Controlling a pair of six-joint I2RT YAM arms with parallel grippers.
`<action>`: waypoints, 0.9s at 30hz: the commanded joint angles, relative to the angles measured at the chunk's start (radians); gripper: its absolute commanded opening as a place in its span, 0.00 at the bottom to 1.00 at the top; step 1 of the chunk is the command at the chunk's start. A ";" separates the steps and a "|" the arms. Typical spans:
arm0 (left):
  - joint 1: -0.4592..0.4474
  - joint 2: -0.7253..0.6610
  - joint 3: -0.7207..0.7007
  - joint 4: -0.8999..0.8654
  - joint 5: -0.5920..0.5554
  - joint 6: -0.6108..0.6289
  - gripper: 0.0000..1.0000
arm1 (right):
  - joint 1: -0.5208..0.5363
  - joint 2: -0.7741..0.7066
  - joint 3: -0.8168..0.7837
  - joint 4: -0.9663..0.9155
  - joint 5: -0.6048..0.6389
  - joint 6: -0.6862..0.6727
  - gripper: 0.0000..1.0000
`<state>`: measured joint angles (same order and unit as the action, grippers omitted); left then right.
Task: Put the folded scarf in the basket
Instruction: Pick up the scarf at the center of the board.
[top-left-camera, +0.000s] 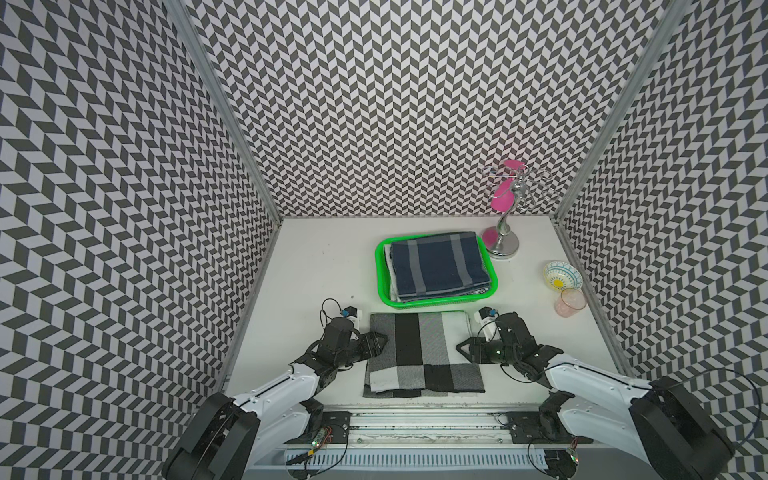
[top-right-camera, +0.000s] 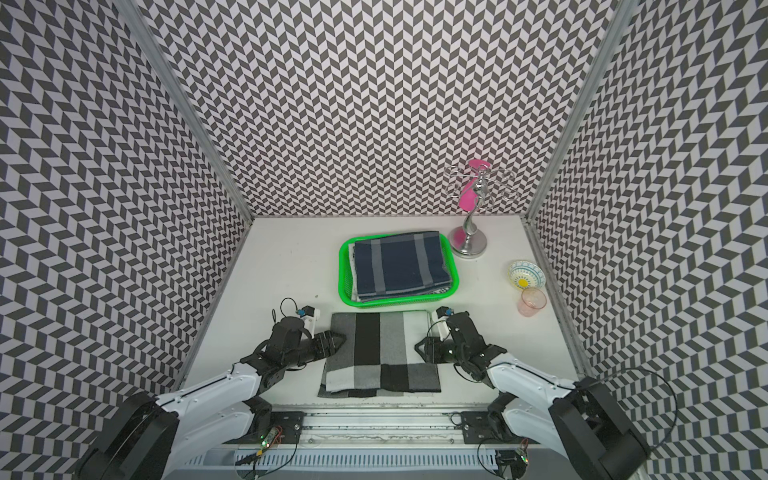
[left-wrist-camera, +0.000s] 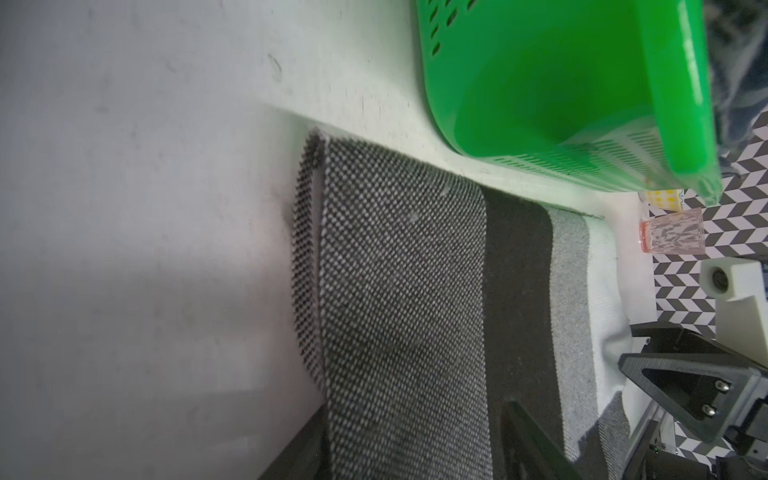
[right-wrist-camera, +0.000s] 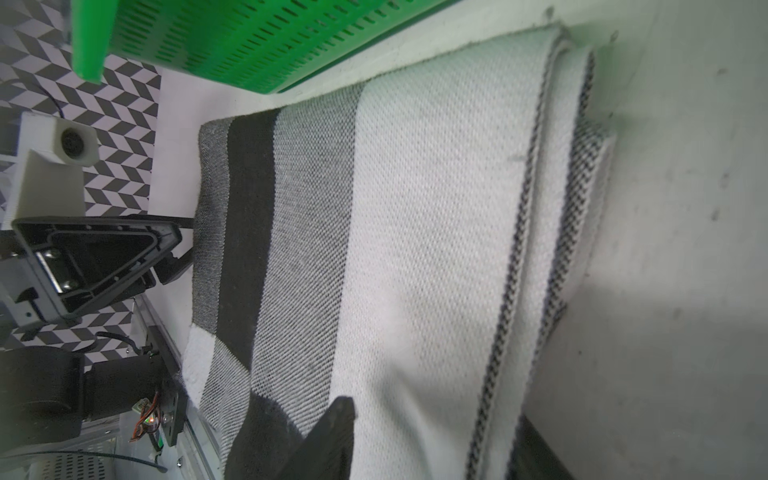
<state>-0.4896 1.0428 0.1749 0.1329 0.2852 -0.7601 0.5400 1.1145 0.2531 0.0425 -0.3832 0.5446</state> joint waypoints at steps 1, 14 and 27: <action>-0.018 0.057 -0.055 -0.111 -0.028 -0.006 0.65 | -0.003 0.021 -0.023 0.037 -0.013 -0.006 0.54; -0.135 0.204 -0.026 0.061 -0.009 -0.047 0.39 | -0.001 0.124 -0.023 0.128 -0.077 -0.010 0.42; -0.190 0.193 0.021 0.068 0.005 -0.041 0.00 | 0.028 0.147 -0.020 0.154 -0.091 -0.017 0.00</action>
<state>-0.6601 1.2350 0.1970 0.3134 0.2684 -0.8082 0.5545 1.2694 0.2470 0.2146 -0.4648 0.5404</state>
